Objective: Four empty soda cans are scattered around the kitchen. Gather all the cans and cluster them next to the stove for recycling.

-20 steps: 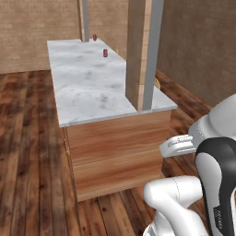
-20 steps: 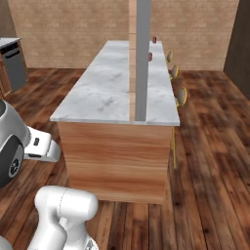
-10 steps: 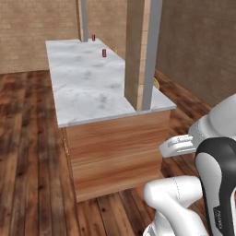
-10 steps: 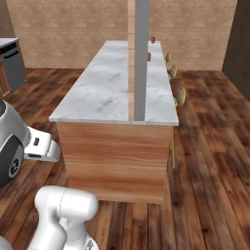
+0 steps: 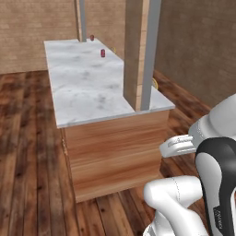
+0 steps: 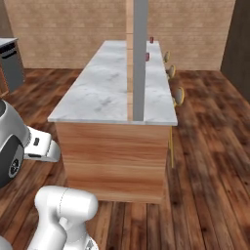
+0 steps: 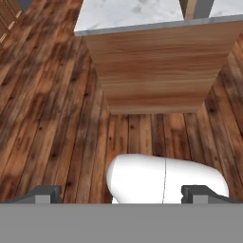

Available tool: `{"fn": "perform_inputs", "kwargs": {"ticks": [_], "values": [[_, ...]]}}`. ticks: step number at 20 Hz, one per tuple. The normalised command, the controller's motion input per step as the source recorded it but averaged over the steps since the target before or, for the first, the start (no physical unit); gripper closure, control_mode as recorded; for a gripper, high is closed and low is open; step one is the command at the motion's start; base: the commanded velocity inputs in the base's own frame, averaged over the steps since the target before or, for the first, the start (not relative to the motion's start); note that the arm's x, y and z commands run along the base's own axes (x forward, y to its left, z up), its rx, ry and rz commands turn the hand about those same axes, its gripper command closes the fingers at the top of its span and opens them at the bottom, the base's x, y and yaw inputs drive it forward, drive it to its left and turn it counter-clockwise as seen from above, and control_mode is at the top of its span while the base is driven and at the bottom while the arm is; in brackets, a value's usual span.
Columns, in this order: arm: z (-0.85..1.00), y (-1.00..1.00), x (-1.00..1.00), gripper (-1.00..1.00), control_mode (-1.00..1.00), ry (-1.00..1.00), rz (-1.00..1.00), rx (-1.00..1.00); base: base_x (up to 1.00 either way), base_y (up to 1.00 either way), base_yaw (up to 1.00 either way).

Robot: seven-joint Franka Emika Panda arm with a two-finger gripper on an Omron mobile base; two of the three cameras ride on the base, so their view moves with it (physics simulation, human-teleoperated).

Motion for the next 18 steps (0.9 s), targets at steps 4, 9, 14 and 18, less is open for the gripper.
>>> {"fn": "perform_inputs", "kwargs": {"ticks": [4,9,14,18], "values": [[0.0,0.0,0.0,-1.0,1.0,0.0,0.0,0.0,0.62,-0.32,0.05],[0.0,0.0,0.0,-1.0,1.0,0.0,0.0,0.0,0.74,-0.09,0.0],[0.0,0.0,0.0,-1.0,1.0,0.0,0.0,0.0,0.56,-0.14,0.0],[0.0,0.0,0.0,-1.0,1.0,0.0,0.0,0.0,-0.38,-0.76,0.0]]}}
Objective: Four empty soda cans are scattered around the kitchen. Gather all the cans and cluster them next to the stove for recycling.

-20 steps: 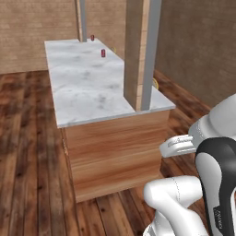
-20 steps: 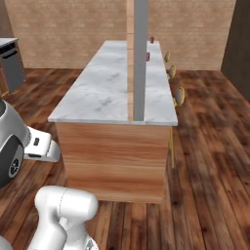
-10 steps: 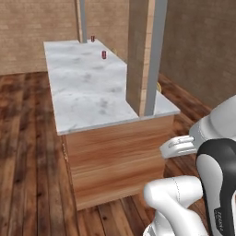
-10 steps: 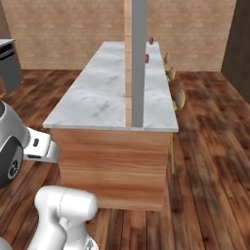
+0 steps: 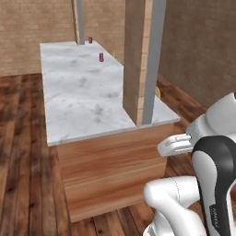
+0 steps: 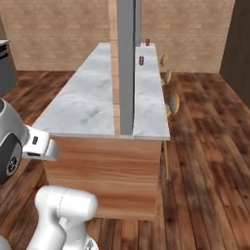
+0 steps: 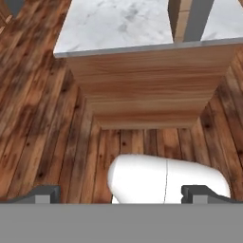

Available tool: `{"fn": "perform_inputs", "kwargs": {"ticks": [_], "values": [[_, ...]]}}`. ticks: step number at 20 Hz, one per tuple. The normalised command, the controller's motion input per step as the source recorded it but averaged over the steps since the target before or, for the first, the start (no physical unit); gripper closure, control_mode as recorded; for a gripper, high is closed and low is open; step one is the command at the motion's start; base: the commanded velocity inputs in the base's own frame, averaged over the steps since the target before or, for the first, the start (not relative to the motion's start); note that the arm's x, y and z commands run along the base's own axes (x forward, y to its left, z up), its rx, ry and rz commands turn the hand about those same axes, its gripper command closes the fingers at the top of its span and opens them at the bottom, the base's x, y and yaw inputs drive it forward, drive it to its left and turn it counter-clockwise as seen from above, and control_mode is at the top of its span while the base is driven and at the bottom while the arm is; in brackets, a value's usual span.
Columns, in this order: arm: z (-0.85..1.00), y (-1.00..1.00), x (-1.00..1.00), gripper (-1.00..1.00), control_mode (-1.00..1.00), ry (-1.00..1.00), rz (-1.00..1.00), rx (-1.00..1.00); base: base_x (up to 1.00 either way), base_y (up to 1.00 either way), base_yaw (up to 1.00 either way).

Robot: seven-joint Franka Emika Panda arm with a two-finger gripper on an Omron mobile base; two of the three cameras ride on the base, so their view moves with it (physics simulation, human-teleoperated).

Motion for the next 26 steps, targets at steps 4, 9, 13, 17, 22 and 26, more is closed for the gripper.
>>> {"fn": "perform_inputs", "kwargs": {"ticks": [4,9,13,17,22,26], "values": [[0.0,0.0,0.0,-1.0,1.0,0.0,0.0,0.0,-0.21,-0.99,0.0],[0.0,0.0,0.0,-1.0,1.0,0.0,0.0,0.0,0.01,-1.0,0.0],[0.0,0.0,0.0,-1.0,1.0,0.0,0.0,0.0,0.1,-1.0,0.0],[0.0,0.0,0.0,-1.0,1.0,0.0,0.0,0.0,0.16,-1.0,0.0],[0.0,0.0,0.0,-1.0,1.0,0.0,0.0,0.0,0.33,-0.89,0.01],[0.0,0.0,0.0,-1.0,1.0,0.0,0.0,0.0,0.55,-0.76,0.0]]}}
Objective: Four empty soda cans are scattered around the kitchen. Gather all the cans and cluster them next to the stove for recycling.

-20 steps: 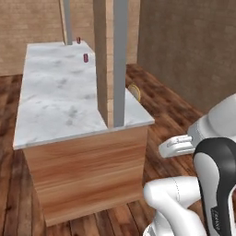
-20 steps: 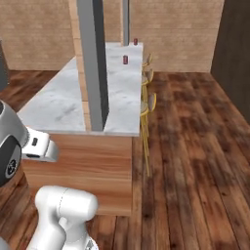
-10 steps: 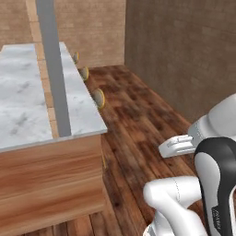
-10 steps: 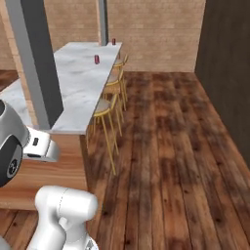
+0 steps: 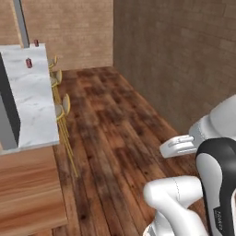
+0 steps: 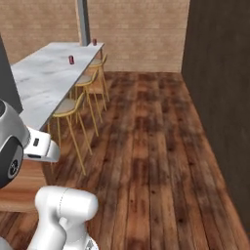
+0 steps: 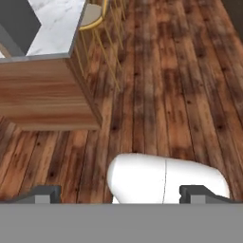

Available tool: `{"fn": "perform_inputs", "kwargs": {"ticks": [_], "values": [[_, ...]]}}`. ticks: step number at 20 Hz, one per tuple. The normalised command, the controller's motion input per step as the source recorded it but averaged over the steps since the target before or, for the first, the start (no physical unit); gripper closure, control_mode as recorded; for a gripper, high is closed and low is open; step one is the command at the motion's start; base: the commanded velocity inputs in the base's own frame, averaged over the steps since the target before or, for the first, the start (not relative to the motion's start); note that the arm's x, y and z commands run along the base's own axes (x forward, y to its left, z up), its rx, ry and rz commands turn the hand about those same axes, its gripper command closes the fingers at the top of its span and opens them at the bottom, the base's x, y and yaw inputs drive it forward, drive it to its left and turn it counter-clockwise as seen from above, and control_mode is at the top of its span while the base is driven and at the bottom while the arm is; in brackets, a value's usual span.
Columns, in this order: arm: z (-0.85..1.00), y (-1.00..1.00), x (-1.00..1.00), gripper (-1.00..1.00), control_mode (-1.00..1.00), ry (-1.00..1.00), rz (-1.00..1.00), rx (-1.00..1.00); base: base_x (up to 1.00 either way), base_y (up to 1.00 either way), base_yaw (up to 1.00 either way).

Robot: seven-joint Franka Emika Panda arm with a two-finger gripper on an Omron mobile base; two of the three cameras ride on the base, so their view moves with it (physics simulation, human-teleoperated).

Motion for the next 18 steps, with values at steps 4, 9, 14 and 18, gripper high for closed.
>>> {"fn": "perform_inputs", "kwargs": {"ticks": [4,9,14,18], "values": [[0.0,0.0,0.0,-1.0,1.0,0.0,0.0,0.0,0.79,-0.6,0.0],[0.0,0.0,0.0,-1.0,1.0,0.0,0.0,0.0,0.96,-0.51,0.0],[0.0,0.0,0.0,-1.0,1.0,0.0,0.0,0.0,1.0,-0.43,0.0],[0.0,0.0,0.0,-1.0,1.0,0.0,0.0,0.0,1.0,-0.39,0.01]]}}
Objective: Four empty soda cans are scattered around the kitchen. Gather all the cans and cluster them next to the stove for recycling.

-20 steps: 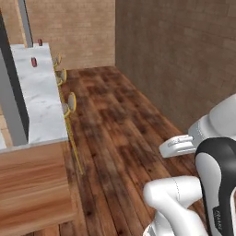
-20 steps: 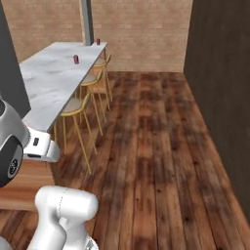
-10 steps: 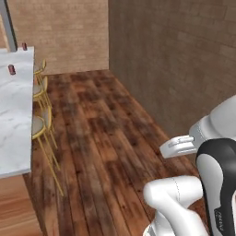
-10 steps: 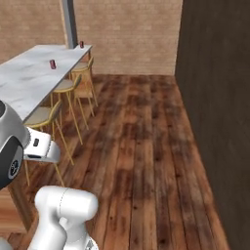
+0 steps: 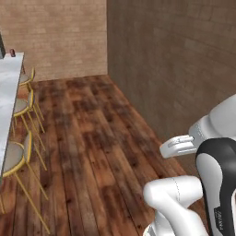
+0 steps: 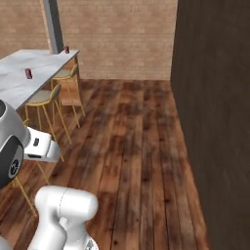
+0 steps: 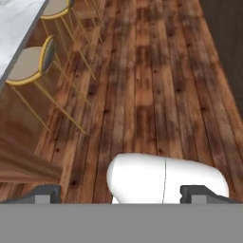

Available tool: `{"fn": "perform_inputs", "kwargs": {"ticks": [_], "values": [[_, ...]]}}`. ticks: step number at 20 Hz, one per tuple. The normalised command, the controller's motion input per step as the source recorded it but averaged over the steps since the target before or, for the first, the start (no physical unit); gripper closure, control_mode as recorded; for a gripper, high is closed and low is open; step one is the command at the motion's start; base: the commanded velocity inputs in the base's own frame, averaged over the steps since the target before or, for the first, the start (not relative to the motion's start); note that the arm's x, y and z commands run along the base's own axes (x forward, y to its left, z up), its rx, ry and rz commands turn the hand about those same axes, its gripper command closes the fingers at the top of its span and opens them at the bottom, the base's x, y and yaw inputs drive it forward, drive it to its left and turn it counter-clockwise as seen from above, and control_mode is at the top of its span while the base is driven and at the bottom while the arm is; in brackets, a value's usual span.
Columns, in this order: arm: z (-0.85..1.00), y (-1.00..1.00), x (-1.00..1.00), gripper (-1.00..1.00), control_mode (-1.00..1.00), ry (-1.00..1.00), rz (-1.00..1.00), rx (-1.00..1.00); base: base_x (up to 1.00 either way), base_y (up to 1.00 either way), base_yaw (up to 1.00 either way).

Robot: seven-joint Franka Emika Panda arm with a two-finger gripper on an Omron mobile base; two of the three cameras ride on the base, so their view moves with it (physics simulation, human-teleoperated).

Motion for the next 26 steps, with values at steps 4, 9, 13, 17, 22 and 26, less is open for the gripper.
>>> {"fn": "perform_inputs", "kwargs": {"ticks": [4,9,13,17,22,26], "values": [[0.0,0.0,0.0,-1.0,1.0,0.0,0.0,0.0,1.0,-0.38,0.01],[0.0,0.0,0.0,-1.0,1.0,0.0,0.0,0.0,1.0,-0.31,0.01],[0.0,0.0,0.0,-1.0,1.0,0.0,0.0,0.0,0.98,-0.24,0.01],[0.0,0.0,0.0,-1.0,1.0,0.0,0.0,0.0,0.97,-0.19,0.01],[0.0,0.0,0.0,-1.0,1.0,0.0,0.0,0.0,0.9,-0.18,0.01],[0.0,0.0,0.0,-1.0,1.0,0.0,0.0,0.0,0.57,-0.05,0.07]]}}
